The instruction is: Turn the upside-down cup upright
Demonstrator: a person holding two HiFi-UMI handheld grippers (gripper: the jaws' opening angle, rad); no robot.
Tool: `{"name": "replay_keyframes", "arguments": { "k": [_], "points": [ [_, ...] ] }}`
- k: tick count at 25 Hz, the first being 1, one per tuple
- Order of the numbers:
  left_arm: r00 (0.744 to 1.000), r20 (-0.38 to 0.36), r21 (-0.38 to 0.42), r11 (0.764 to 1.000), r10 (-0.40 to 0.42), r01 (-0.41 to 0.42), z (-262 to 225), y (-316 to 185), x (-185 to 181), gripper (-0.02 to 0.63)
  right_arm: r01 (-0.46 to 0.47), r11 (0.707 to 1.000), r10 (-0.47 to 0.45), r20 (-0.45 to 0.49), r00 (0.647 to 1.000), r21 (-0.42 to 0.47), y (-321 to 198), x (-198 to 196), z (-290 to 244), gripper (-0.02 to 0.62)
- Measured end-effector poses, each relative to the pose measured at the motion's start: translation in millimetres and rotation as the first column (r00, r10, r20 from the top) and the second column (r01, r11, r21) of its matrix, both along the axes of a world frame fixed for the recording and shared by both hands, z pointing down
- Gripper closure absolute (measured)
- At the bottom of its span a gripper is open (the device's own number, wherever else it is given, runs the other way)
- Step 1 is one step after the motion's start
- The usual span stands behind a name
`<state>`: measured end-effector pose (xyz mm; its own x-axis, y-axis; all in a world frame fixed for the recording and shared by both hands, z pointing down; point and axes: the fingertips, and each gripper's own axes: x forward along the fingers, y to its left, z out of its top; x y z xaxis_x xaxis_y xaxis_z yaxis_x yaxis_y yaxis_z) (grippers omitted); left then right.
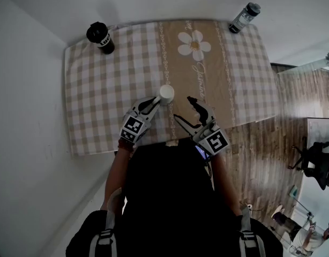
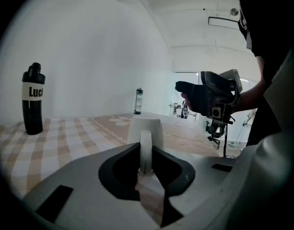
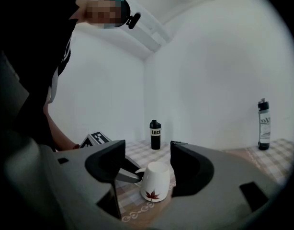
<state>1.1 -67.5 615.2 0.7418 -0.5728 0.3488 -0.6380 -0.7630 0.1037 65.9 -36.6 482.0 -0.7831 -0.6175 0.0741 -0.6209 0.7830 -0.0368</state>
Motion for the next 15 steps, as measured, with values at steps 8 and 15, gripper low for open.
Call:
{"name": "replay_keyframes", "arguments": {
  "k": [8, 15],
  "points": [
    [0.997, 0.068, -0.008, 1.000, 0.030, -0.029, 13, 8, 0, 0.539, -0.015, 1.000, 0.016, -0.015, 1.000, 0.008, -2, 8, 2, 0.288],
    [0.999, 0.035, 0.007, 0.999, 0.039, -0.040, 9, 10, 2, 0.512, -0.020, 1.000, 0.020, -0.018, 1.000, 0.002, 0, 6, 3, 0.288]
  ]
}}
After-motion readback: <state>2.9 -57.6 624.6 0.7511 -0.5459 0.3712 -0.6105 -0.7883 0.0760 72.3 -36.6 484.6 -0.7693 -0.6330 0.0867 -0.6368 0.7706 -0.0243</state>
